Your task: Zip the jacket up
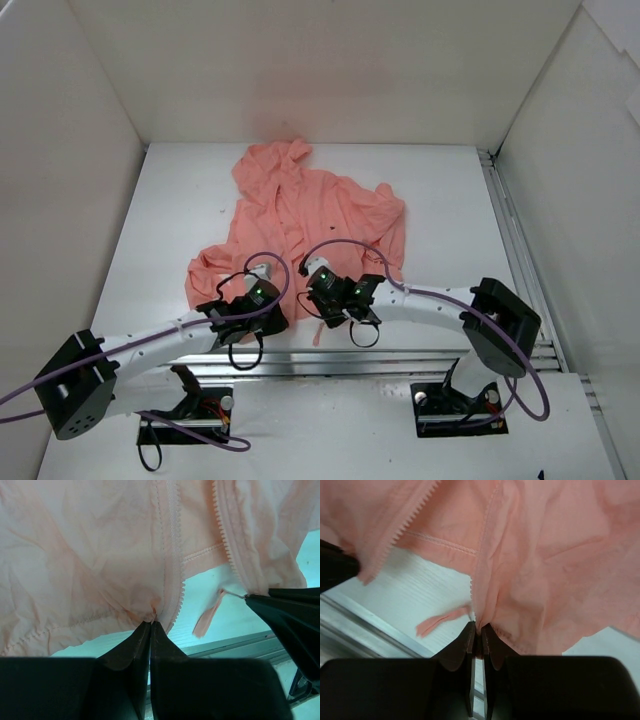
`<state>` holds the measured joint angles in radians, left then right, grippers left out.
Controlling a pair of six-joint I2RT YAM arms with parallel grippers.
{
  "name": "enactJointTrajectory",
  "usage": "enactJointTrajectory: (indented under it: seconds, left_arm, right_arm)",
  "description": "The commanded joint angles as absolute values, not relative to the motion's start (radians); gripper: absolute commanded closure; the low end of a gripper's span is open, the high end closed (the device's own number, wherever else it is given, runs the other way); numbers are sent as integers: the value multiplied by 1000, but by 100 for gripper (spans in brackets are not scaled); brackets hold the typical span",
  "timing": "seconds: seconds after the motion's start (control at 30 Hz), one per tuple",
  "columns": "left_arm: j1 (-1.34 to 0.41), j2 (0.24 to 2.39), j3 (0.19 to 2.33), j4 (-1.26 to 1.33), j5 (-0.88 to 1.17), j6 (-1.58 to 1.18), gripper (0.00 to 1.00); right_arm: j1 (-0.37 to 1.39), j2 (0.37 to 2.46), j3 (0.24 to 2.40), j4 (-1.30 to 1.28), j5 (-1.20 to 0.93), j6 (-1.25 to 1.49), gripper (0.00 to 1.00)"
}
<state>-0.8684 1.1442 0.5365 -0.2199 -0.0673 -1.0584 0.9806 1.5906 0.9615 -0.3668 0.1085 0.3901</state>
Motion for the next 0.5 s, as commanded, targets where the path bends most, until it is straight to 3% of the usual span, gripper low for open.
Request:
enactJointTrajectory:
  seconds: [0.0, 0.27, 0.47]
  left_arm:
    - [-861, 1120, 589, -186, -75, -1043, 100]
    - [-861, 1063, 586, -189, -87, -1040, 100]
    - [-861, 1043, 617, -222, -97, -1025, 100]
  right_arm:
    - [968, 1496, 1023, -341, 87, 385, 100]
    - [928, 1430, 1014, -305, 14, 370, 100]
    - [904, 1460, 1115, -385, 139, 279, 100]
